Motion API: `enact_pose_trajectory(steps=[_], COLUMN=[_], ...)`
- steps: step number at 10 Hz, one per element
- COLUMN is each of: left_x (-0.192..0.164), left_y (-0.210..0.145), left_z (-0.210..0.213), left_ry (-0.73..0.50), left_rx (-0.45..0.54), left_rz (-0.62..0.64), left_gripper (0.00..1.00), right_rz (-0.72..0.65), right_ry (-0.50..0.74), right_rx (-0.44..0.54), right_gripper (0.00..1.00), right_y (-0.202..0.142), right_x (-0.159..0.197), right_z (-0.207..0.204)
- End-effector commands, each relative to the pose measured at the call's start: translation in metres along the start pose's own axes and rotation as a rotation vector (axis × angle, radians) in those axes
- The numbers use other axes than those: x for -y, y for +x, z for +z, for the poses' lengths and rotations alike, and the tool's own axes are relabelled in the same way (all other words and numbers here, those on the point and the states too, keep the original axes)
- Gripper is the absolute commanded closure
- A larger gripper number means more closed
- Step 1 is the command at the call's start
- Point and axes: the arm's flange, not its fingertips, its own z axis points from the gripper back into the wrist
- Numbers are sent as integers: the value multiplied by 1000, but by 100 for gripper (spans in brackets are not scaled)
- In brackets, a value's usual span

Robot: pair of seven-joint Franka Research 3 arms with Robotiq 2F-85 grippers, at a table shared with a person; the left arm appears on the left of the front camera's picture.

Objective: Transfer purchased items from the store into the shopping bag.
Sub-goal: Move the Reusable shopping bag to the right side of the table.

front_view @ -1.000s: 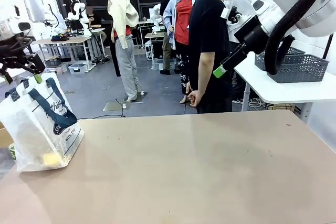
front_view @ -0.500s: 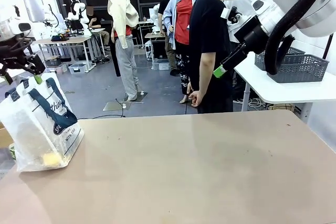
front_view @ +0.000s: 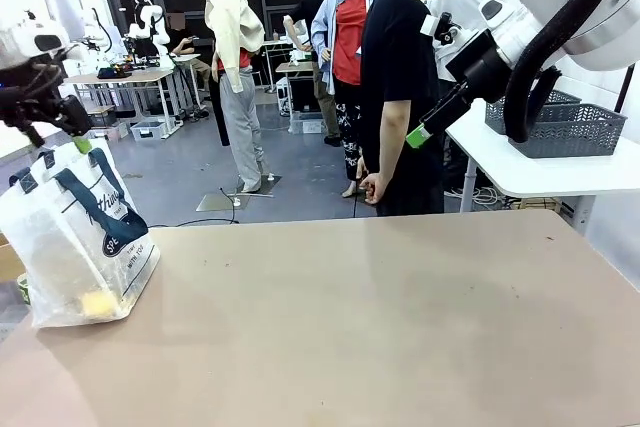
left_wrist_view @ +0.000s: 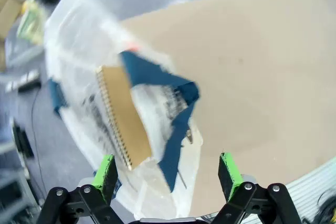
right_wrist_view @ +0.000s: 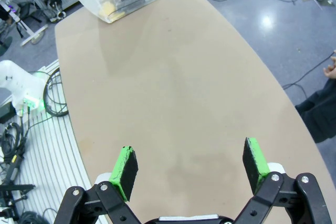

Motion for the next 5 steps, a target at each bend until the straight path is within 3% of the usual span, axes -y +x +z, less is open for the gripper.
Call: enact_pose_trajectory(steps=[1, 3, 5], left_x=[-5, 0, -2], left_y=[3, 8, 12], left_z=[4, 4, 0], left_ry=[-151, -250, -380], left_rx=[61, 138, 126], left_rz=[-177, -337, -421], left_gripper=[0, 0, 0], right_rz=[-10, -10, -10], right_ry=[3, 3, 3], right_rx=[-18, -18, -18], right_gripper=[0, 0, 0], right_y=[2, 2, 2], right_x=[1, 1, 1], right_z=[1, 1, 1])
